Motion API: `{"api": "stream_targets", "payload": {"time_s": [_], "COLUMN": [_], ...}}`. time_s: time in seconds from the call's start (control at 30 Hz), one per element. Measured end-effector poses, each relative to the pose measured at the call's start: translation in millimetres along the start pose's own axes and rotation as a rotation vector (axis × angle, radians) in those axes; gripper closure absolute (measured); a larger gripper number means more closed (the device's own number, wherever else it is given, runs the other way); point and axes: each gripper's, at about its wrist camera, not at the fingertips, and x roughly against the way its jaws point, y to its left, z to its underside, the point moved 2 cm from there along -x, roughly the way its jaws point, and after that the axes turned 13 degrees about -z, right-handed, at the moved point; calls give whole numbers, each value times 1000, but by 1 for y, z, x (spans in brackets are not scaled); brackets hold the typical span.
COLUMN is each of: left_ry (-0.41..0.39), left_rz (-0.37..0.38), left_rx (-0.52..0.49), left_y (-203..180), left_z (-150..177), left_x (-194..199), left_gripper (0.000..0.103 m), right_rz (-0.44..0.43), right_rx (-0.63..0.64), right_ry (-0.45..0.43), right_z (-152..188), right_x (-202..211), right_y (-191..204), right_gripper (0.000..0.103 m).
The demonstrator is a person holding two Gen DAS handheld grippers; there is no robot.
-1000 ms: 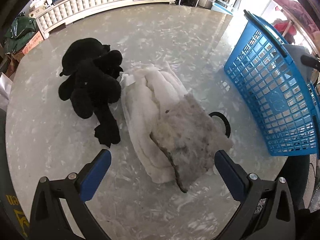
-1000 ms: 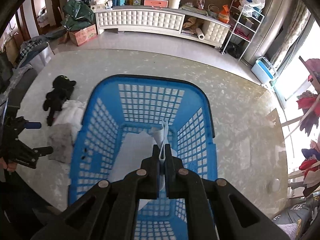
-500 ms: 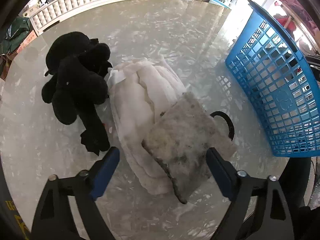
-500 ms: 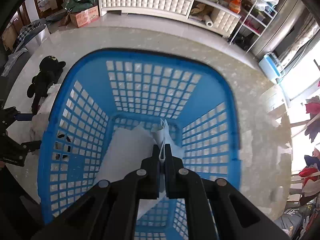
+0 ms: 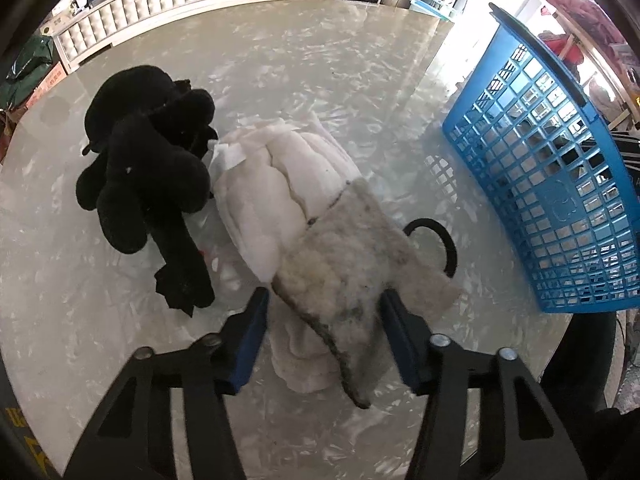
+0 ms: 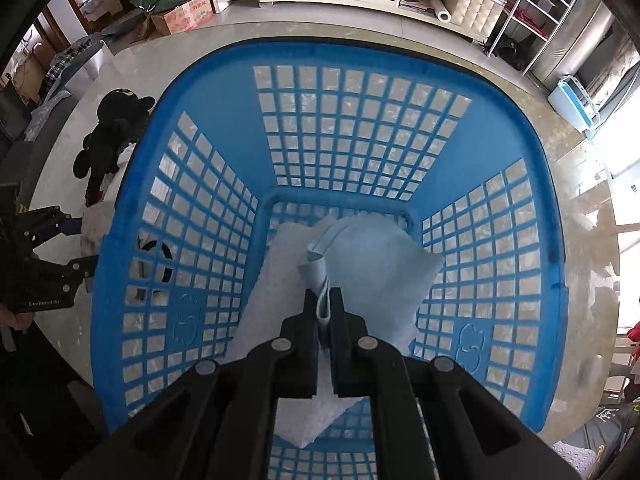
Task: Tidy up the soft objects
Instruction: 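Open the right gripper to drop the light blue cloth into the basket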
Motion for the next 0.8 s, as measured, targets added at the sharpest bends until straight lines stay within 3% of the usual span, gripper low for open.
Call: {"api": "stream_targets", "payload": {"time_s": [0.1, 0.17, 0.23, 0.3, 0.37, 0.73, 0.8], "left_ry": [-15, -27, -42, -58, -70, -104, -123], "left_rz": [-7, -7, -4, -1, -1, 7, 10], "left_rx": [-2, 1, -2, -4, -9, -13, -17], "left_y": [-4, -5, -7, -10, -14, -20, -24], "left_z": [-1, -2, -3, -5, -4, 3, 3], "left_x": [6, 13, 20, 28, 34, 66, 78], "left_gripper": [60, 67, 71, 82, 90, 98, 100], "right_rz": [1, -3, -5, -11, -20, -49, -49], "right_rx": [-5, -5, -7, -9, -14, -28, -29], "right_ry": [-2, -4, -7, -16, -22, -68, -79], "right_z": [4, 6, 9, 12, 14, 42, 42], "right_x": [3, 5, 7, 10, 11, 36, 40], "right_y": [0, 0, 0, 1, 5, 15, 12], "right_gripper": [88, 76, 55, 47, 42, 8, 7]}}
